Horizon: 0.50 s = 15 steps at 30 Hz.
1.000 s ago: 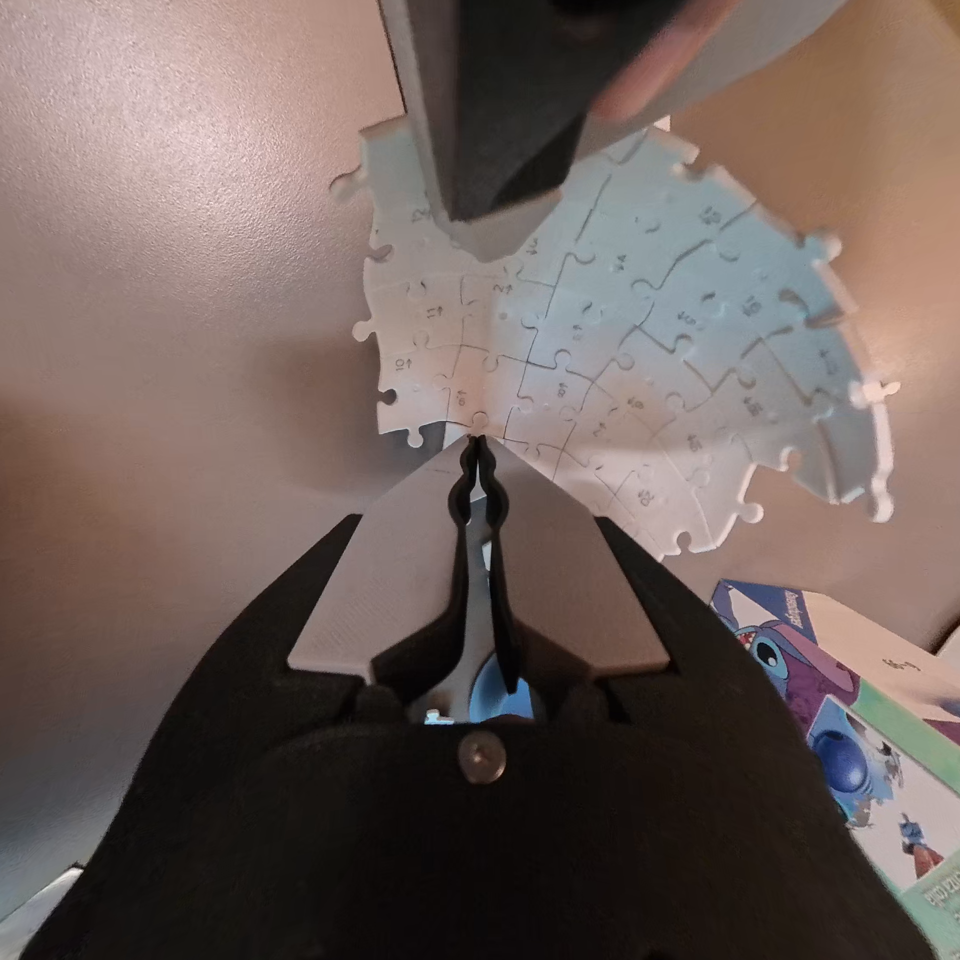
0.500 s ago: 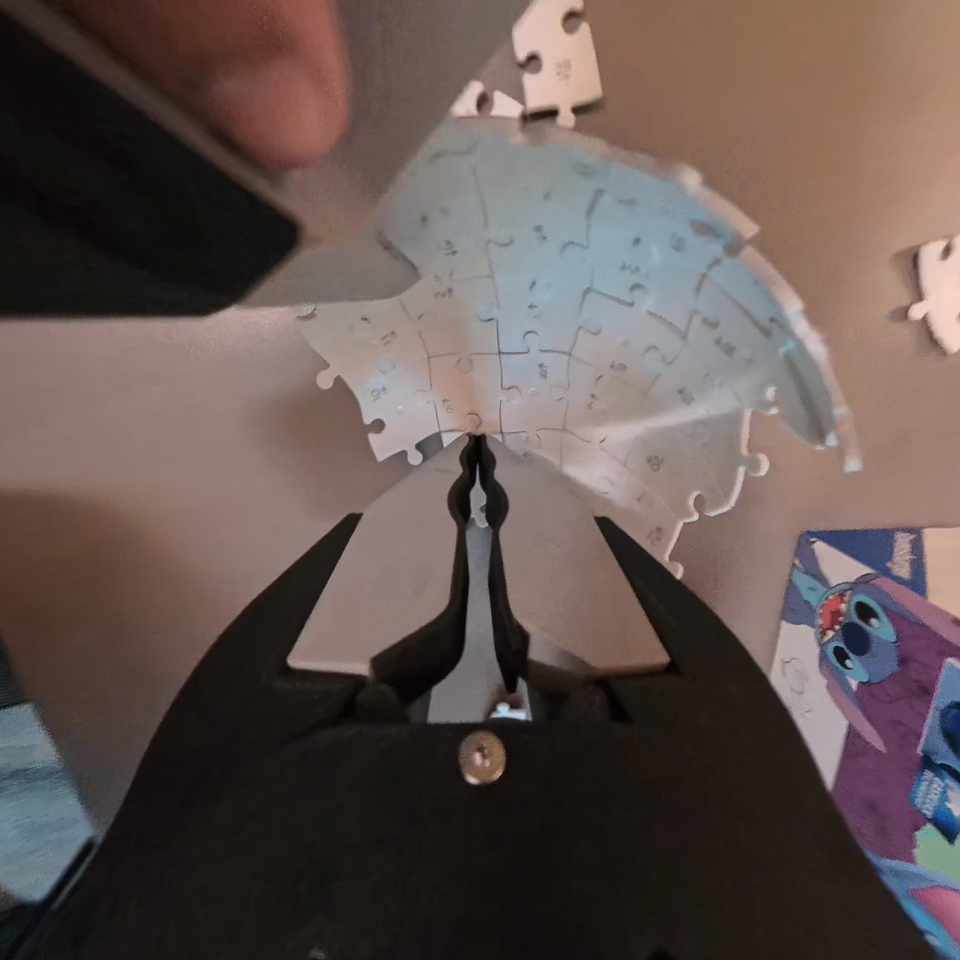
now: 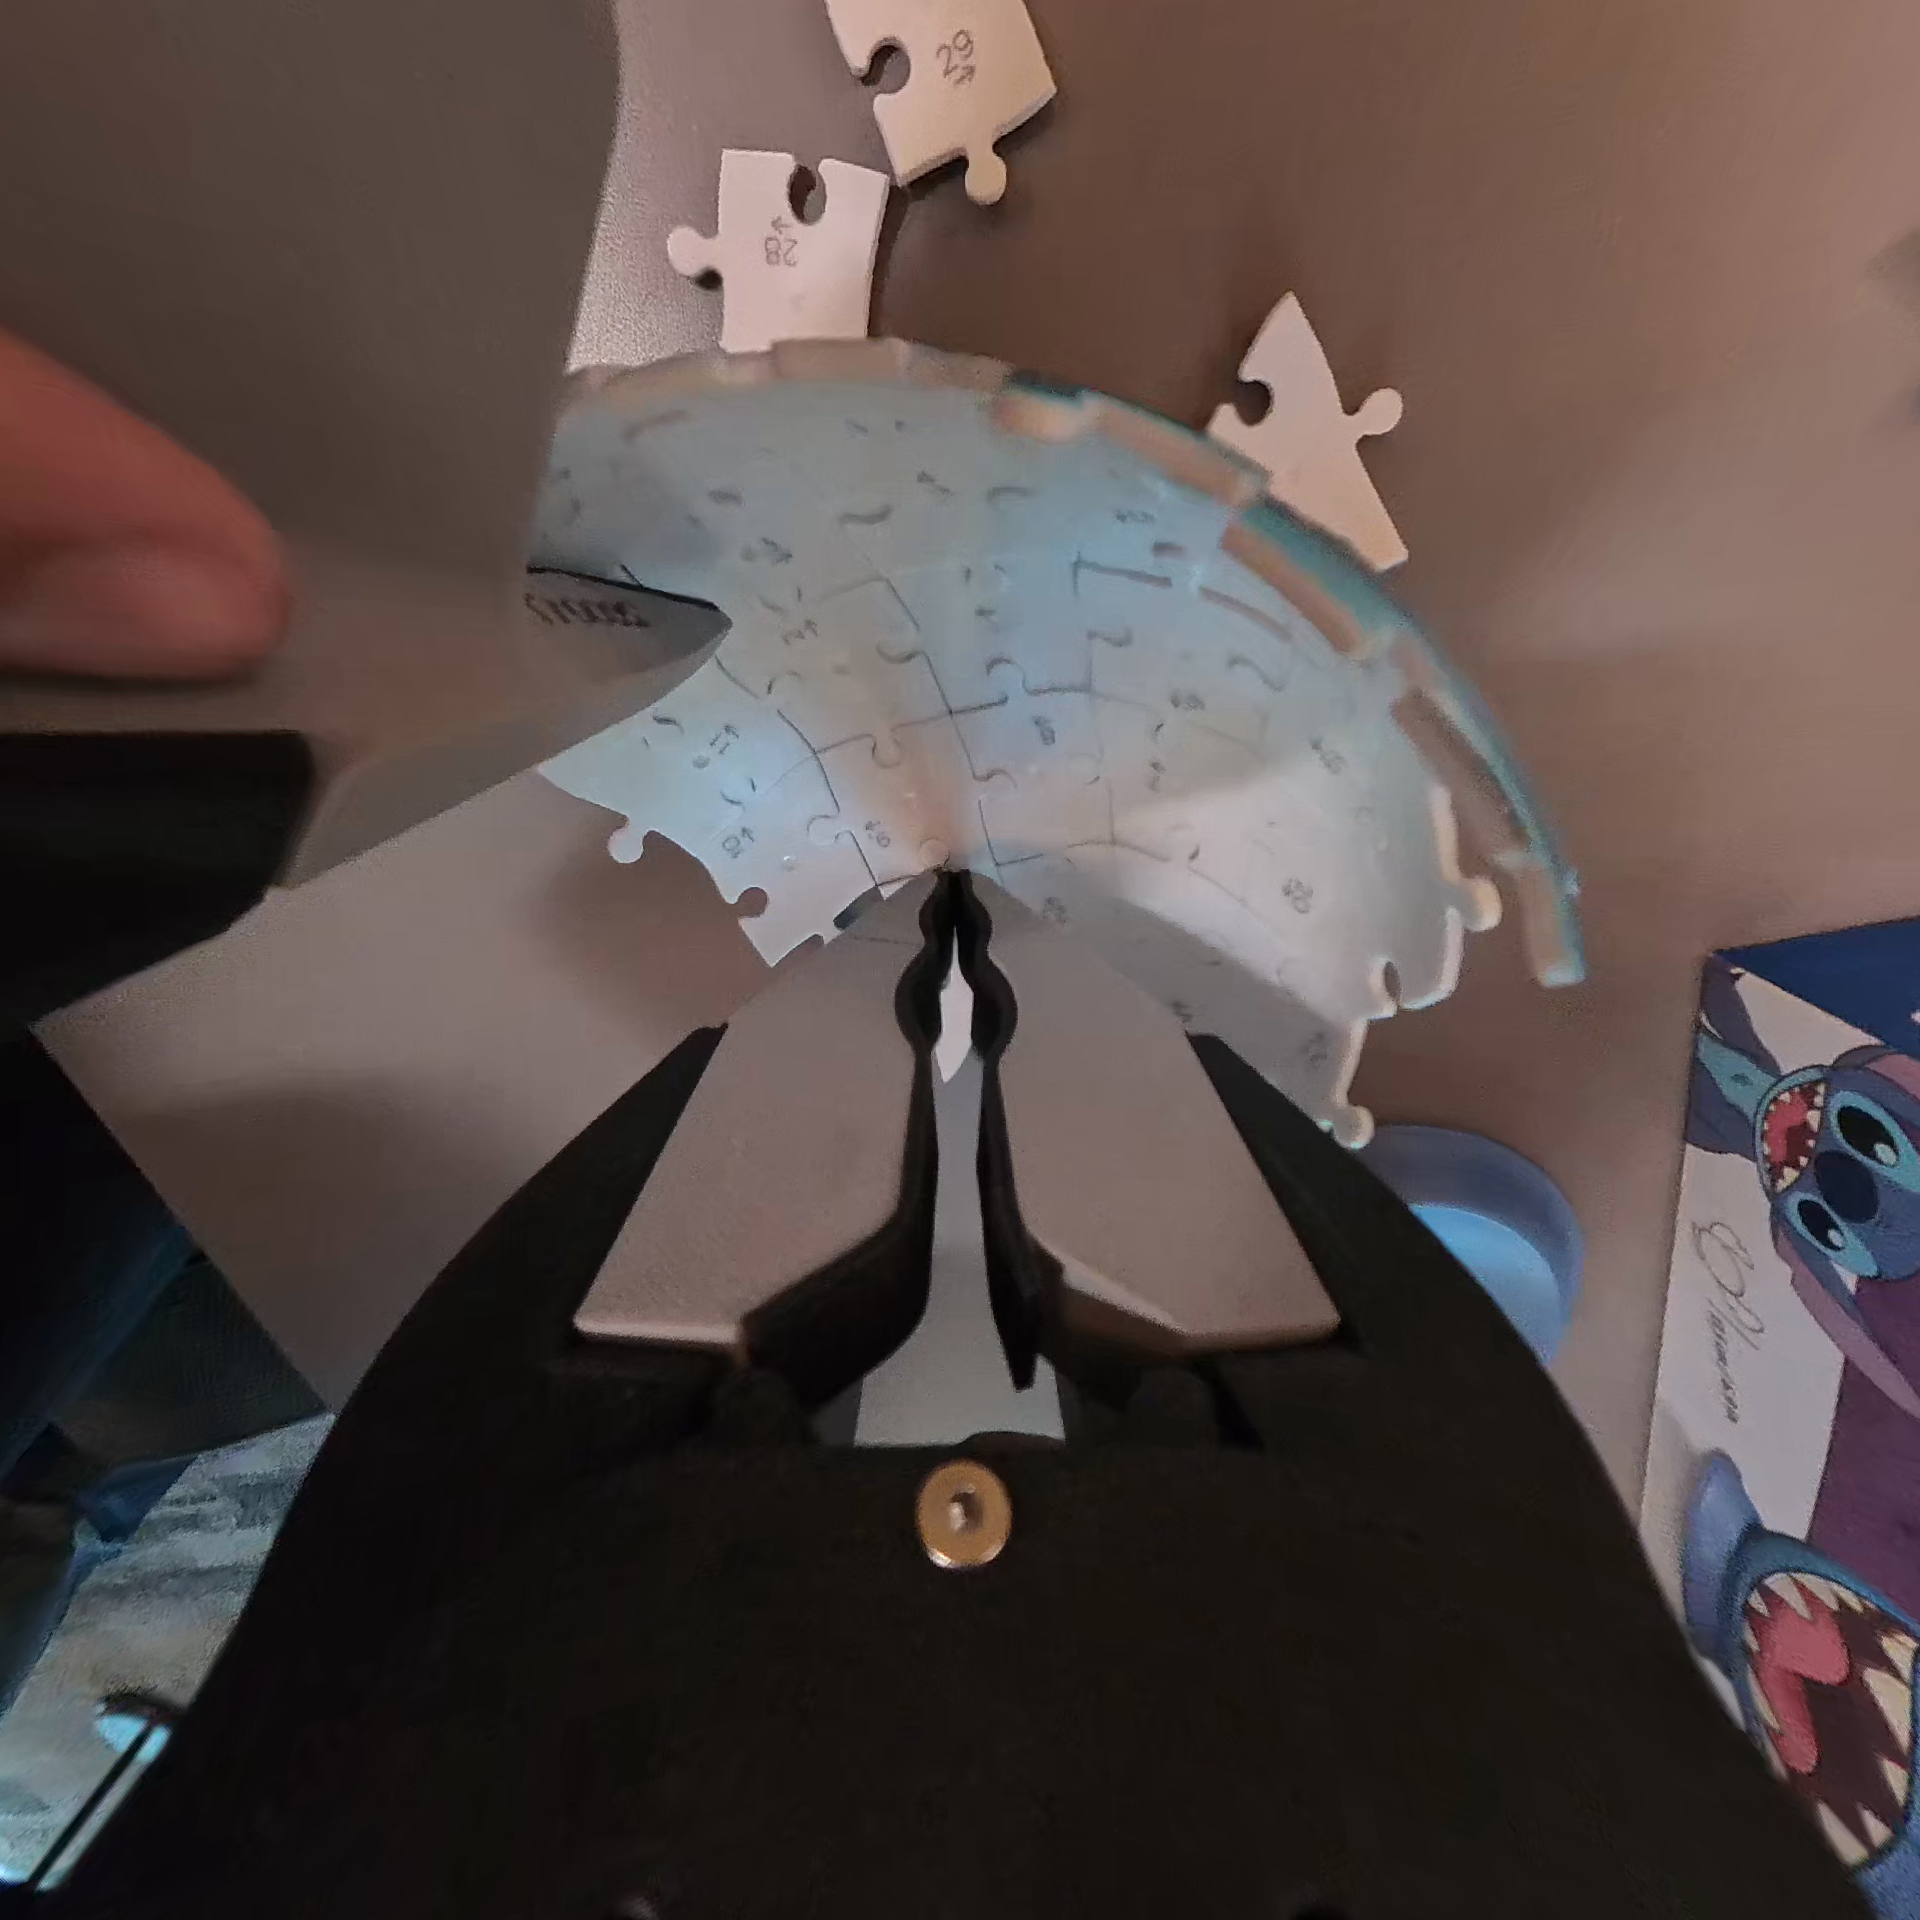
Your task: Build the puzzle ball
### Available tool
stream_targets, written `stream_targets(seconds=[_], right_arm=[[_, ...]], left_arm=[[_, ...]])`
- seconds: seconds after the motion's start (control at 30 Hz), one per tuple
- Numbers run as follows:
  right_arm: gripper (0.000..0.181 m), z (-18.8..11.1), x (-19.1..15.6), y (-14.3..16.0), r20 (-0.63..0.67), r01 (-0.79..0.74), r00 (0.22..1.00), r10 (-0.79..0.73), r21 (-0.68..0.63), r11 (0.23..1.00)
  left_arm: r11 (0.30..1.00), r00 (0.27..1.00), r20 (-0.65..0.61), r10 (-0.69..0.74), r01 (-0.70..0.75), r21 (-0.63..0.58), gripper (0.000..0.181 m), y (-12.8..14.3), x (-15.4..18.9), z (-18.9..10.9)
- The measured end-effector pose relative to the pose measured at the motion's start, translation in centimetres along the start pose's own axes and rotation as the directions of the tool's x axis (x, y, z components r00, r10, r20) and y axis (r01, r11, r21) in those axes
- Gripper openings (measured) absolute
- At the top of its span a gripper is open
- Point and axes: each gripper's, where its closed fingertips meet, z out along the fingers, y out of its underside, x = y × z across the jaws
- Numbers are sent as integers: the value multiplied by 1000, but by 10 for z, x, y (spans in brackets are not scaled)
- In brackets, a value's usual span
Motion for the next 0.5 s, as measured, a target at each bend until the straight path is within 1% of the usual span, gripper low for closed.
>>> stream_targets(seconds=[0.17, 0.27, 0.33, 0.4, 0.5], right_arm=[[0, 0, 1, 0, -42, -3, 999, 5, 35, 999], [0, -1, 2, -1, -27, -25, 999, 27, 74, 997], [0, -9, 4, -5, 0, -46, 999, 47, 126, 991], [0, -24, 4, -11, 40, -75, 997, 69, 195, 978], [0, -36, 12, -9, -1, -72, 997, 74, 213, 974]], left_arm=[[1000, 1000, -5, 0, 0, -5, 5, 0, -1, 0], [1000, 1000, -6, -1, 1, -11, 4, 1, 0, 1], [999, 1000, 7, 6, -5, -39, 2, 7, -1, 5], [999, 1000, -6, 7, -7, -48, 1, 10, 1, 7], [999, 1000, -15, 2, -3, -40, 1, 10, 2, 6]])
